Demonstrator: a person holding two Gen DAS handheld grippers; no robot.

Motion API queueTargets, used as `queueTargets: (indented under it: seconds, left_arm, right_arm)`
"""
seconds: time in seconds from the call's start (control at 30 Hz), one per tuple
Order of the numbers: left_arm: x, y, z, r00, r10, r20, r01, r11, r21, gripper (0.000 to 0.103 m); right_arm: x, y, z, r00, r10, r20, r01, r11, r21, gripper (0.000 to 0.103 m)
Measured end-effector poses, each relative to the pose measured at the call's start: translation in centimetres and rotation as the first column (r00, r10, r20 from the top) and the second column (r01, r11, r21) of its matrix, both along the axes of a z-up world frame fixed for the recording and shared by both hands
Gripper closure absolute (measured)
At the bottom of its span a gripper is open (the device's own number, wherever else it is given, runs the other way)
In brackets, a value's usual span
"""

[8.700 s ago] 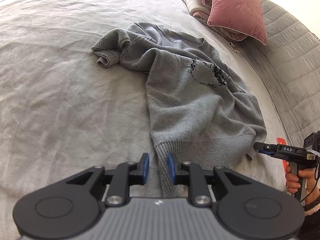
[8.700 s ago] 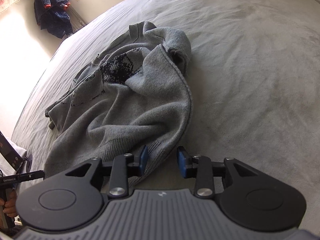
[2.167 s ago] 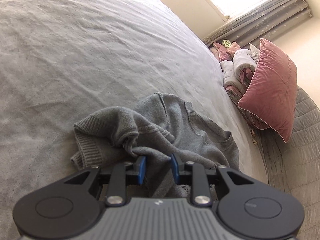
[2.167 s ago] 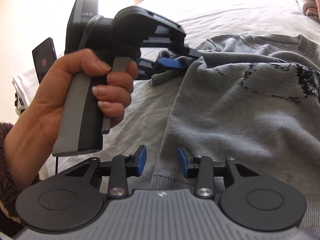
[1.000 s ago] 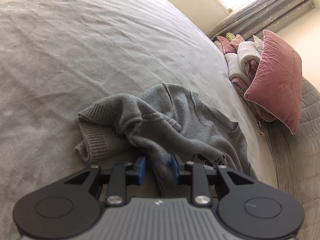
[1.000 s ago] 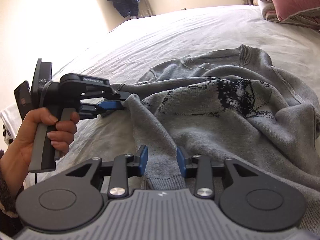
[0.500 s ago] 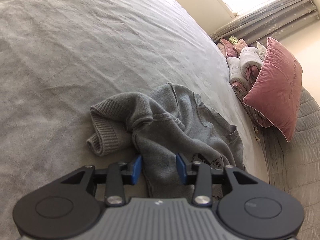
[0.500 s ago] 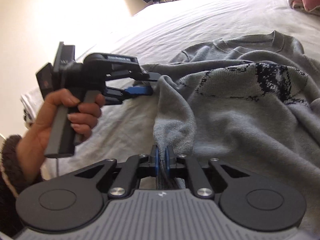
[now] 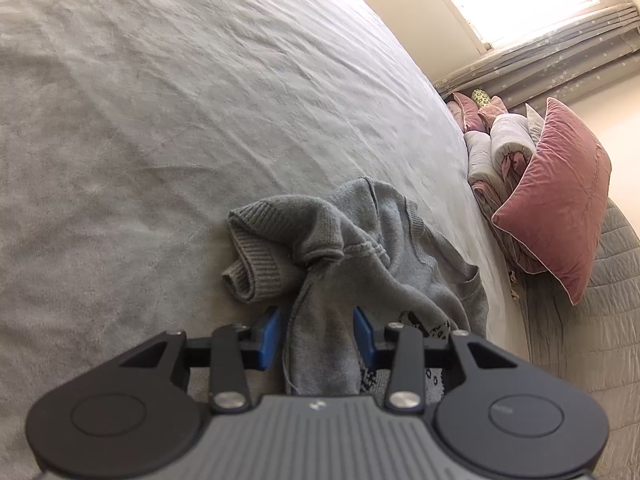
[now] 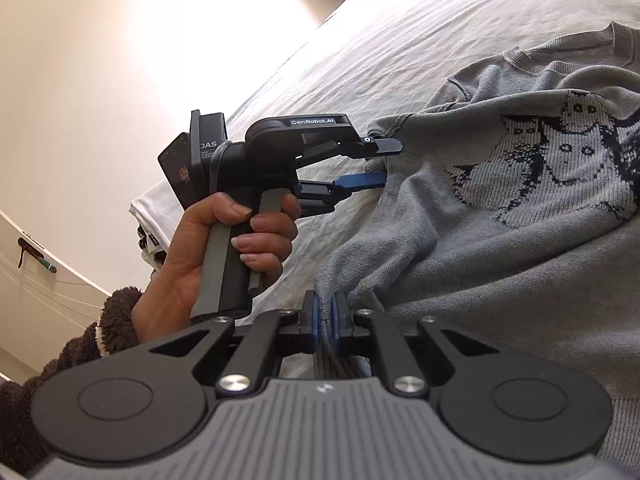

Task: Fold clothes

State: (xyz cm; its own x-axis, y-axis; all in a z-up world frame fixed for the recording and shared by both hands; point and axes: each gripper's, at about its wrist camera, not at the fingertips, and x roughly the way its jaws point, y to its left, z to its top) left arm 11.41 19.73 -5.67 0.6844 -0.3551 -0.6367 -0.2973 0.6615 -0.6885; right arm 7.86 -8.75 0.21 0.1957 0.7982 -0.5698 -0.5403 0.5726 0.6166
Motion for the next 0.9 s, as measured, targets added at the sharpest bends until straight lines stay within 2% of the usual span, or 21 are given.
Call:
queueTargets:
  seconds: [0.1,0.13,0.2,0.27,0.43,0.57,0.9]
  left_arm:
    - [0.1,0.0,0.1,1.000,0.004,0.006,-0.004,1.000,0.030,0.065]
    - [0.1,0.0,0.1,1.000,0.005,0.009,-0.006,0.999,0.040,0.068]
    - [0.2,0.1,0.2,1.000,0.008,0.013,-0.008,0.998,0.060,0.080]
    - [0.2,0.1,0.2,1.000,0.010,0.017,-0.011,0.997,0.080,0.099]
    - [0.3,0.1,0.4,0.999,0.016,0.029,-0.019,0.991,0.130,0.100]
    - [0.3,0.5,1.2,0.998,-0.017,0.052,0.006,0.980,0.201,0.100]
    - [0.4,1.7,3.0,0.991,-0.094,0.097,0.051,0.925,0.375,0.100]
  right_arm:
    - [0.1,0.7,-0.5,1.000,0.021,0.006,-0.021,0.999,-0.028,0.093]
    - [0.2,1.0,-0.7,1.000,0.028,-0.001,-0.028,0.999,-0.033,0.093]
    - [0.2,1.4,-1.1,0.999,0.051,-0.019,-0.052,0.998,-0.033,0.093]
    - [0.0,2.0,-1.4,0.997,0.073,-0.023,-0.074,0.996,-0.041,0.093]
    - [-0.9,3.7,-1.9,0.991,0.132,-0.021,-0.133,0.989,-0.061,0.094]
    - [-1.3,5.3,-2.2,0.984,0.176,-0.022,-0.177,0.983,-0.050,0.094]
    - [-2.4,10.4,-3.5,0.971,0.238,-0.027,-0.239,0.968,-0.071,0.094]
